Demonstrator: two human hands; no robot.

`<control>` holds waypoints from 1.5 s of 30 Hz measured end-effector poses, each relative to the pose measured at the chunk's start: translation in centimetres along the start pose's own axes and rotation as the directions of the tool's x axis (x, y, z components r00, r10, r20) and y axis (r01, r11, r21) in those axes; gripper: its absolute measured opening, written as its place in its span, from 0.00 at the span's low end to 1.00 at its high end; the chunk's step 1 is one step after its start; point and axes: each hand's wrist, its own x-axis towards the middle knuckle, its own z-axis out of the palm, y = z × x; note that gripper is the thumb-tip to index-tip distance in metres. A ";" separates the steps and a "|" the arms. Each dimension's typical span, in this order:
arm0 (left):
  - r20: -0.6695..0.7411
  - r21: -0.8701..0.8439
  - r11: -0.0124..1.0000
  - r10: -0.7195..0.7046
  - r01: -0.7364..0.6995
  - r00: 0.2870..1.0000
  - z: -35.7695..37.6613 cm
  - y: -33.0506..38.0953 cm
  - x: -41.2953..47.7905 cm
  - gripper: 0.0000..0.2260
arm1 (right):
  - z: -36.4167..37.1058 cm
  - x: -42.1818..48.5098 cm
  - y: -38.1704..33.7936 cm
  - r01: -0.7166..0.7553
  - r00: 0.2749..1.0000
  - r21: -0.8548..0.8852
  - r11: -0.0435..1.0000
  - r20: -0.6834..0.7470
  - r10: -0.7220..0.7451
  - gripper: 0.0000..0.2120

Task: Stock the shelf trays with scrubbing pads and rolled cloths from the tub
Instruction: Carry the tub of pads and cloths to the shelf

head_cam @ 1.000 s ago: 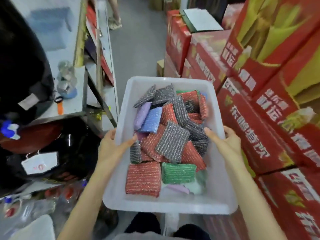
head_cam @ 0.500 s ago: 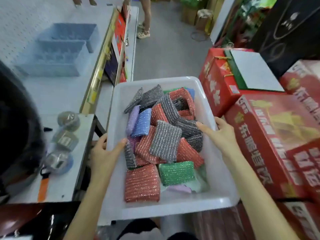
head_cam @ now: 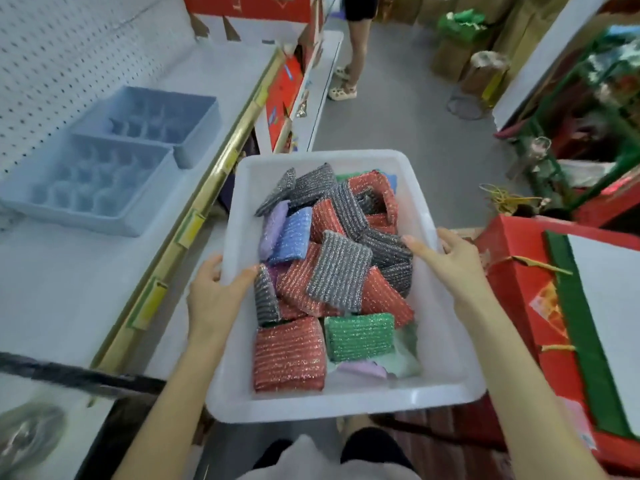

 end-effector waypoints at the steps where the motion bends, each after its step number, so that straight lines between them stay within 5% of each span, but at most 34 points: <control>1: -0.019 -0.017 1.000 -0.006 0.006 1.000 1.5 0.8 1.7 0.24 | 0.1 3.0 -0.3 0.009 1.000 0.003 1.000 0.019 -0.009 0.26; 4: -0.077 -0.048 0.999 -0.006 0.002 0.997 5.4 3.4 6.7 0.14 | 0.4 11.1 -2.4 0.016 0.998 -0.024 1.000 0.068 -0.014 0.29; 8: -0.126 -0.090 0.996 -0.035 0.024 0.991 8.6 7.1 13.1 0.15 | 1.7 21.6 -6.2 0.044 0.992 -0.098 0.994 0.121 -0.032 0.36; 14: -0.190 -0.186 0.983 -0.037 0.001 0.981 12.6 11.7 25.9 0.10 | 6.9 36.2 -11.2 0.089 0.984 -0.077 0.993 0.161 -0.075 0.28; 18: -0.195 -0.220 0.975 -0.066 0.022 0.979 14.2 13.9 36.3 0.12 | 11.9 45.6 -14.3 0.068 0.985 -0.054 0.996 0.163 -0.058 0.37; 29: -0.380 -0.354 0.935 -0.175 0.032 0.908 14.6 20.2 56.6 0.10 | 25.7 66.7 -26.3 0.174 0.916 -0.087 0.981 0.381 -0.129 0.38; 34: -0.562 -0.402 0.910 -0.333 0.101 0.757 14.2 19.6 62.6 0.33 | 35.0 74.4 -30.3 0.237 0.778 -0.076 0.968 0.612 -0.143 0.29; 39: -0.712 -0.456 0.883 -0.438 0.113 0.548 14.7 19.8 65.9 0.27 | 42.7 79.4 -33.4 0.318 0.581 -0.086 0.944 0.804 -0.123 0.33; 45: -0.805 -0.494 0.864 -0.498 0.101 0.321 17.2 20.1 67.6 0.36 | 49.5 82.4 -35.7 0.367 0.399 -0.066 0.928 0.912 -0.093 0.30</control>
